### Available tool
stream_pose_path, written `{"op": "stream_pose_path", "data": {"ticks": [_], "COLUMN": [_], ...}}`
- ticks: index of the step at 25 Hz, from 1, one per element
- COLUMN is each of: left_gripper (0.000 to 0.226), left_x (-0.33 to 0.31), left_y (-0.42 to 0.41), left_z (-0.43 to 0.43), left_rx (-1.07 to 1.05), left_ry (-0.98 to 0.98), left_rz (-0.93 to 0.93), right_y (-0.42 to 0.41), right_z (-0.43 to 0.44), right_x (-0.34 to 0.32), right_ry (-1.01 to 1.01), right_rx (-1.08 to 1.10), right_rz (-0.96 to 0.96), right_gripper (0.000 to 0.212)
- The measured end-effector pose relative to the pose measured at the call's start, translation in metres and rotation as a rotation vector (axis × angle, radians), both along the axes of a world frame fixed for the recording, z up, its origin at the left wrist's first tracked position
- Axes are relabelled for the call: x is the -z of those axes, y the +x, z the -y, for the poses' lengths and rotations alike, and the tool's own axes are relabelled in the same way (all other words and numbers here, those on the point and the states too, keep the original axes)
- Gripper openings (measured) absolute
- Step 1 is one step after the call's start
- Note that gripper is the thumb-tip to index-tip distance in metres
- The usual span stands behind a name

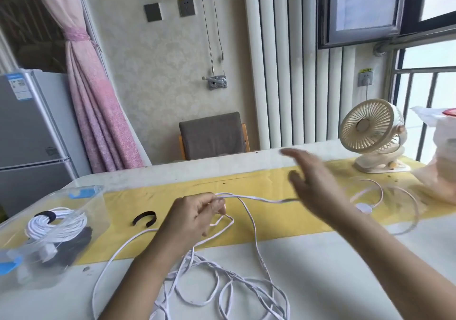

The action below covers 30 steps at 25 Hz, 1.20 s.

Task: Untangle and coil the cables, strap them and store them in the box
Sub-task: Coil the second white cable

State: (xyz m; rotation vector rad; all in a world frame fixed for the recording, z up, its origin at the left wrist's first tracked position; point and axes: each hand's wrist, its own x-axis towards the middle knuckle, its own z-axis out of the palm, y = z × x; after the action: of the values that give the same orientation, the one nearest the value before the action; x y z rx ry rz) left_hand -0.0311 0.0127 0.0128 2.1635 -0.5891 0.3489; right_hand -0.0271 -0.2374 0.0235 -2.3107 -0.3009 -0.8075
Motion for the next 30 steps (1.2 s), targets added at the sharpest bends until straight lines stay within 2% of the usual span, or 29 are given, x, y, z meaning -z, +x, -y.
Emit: {"op": "stream_pose_path", "data": {"ticks": [2, 3, 4, 6, 8, 11, 13, 15, 16, 17, 18, 19, 20, 21, 22, 23, 25, 26, 28, 30], "left_gripper": [0.032, 0.030, 0.029, 0.028, 0.028, 0.026, 0.025, 0.025, 0.026, 0.026, 0.025, 0.023, 0.021, 0.019, 0.017, 0.014, 0.011, 0.011, 0.013, 0.017], "left_x": [0.001, 0.002, 0.003, 0.006, 0.007, 0.002, -0.001, -0.003, -0.003, -0.003, -0.002, 0.000, 0.002, 0.004, 0.004, 0.006, 0.006, 0.004, 0.000, -0.006], "left_y": [-0.003, -0.002, -0.002, 0.000, 0.004, 0.008, 0.007, 0.004, 0.003, 0.001, 0.000, 0.000, -0.001, -0.002, -0.003, -0.003, -0.004, -0.004, -0.004, -0.003], "left_z": [0.008, 0.008, 0.007, 0.003, -0.003, -0.013, -0.016, -0.012, -0.009, -0.006, -0.002, 0.000, 0.003, 0.007, 0.009, 0.012, 0.014, 0.013, 0.009, 0.002], "left_rx": [0.008, 0.002, -0.013, -0.062, -0.110, -0.187, -0.186, -0.096, -0.036, 0.007, 0.022, 0.019, 0.010, 0.004, 0.008, 0.014, 0.020, 0.017, 0.028, 0.045], "left_ry": [0.045, 0.077, 0.100, 0.127, 0.142, 0.123, 0.096, 0.100, 0.079, 0.043, 0.011, -0.010, -0.010, 0.000, 0.005, -0.005, -0.078, -0.127, -0.199, -0.171], "left_rz": [0.044, 0.062, 0.064, 0.026, -0.025, -0.037, -0.075, -0.165, -0.214, -0.248, -0.261, -0.255, -0.236, -0.219, -0.205, -0.197, -0.196, -0.201, -0.215, -0.172], "right_y": [-0.019, -0.027, -0.031, -0.028, -0.020, -0.005, 0.005, 0.016, 0.020, 0.024, 0.025, 0.024, 0.024, 0.021, 0.016, 0.012, -0.003, -0.008, -0.010, -0.007], "right_z": [-0.043, -0.055, -0.061, -0.056, -0.042, -0.004, 0.019, 0.032, 0.036, 0.040, 0.042, 0.040, 0.036, 0.025, 0.008, -0.011, -0.043, -0.052, -0.052, -0.042], "right_x": [0.000, 0.004, 0.008, 0.009, 0.000, -0.018, -0.016, -0.007, -0.001, 0.006, 0.012, 0.017, 0.020, 0.022, 0.023, 0.024, 0.027, 0.028, 0.028, 0.019], "right_ry": [-0.006, 0.020, 0.025, 0.065, 0.304, 0.814, 0.952, 0.980, 0.912, 0.744, 0.478, 0.201, -0.013, -0.135, -0.203, -0.238, -0.307, -0.330, -0.340, -0.253], "right_rx": [-0.381, -0.485, -0.525, -0.541, -0.516, -0.294, -0.094, 0.079, 0.168, 0.290, 0.447, 0.561, 0.564, 0.464, 0.306, 0.100, -0.275, -0.384, -0.416, -0.334], "right_rz": [-0.296, -0.455, -0.563, -0.619, -0.503, -0.147, -0.001, 0.019, 0.013, 0.014, 0.002, 0.003, 0.051, 0.097, 0.140, 0.129, 0.010, -0.050, -0.022, 0.068], "right_gripper": [0.026, 0.024, 0.025, 0.030, 0.035, 0.036, 0.037, 0.038, 0.036, 0.032, 0.025, 0.031, 0.048, 0.060, 0.062, 0.055, 0.029, 0.027, 0.032, 0.022]}}
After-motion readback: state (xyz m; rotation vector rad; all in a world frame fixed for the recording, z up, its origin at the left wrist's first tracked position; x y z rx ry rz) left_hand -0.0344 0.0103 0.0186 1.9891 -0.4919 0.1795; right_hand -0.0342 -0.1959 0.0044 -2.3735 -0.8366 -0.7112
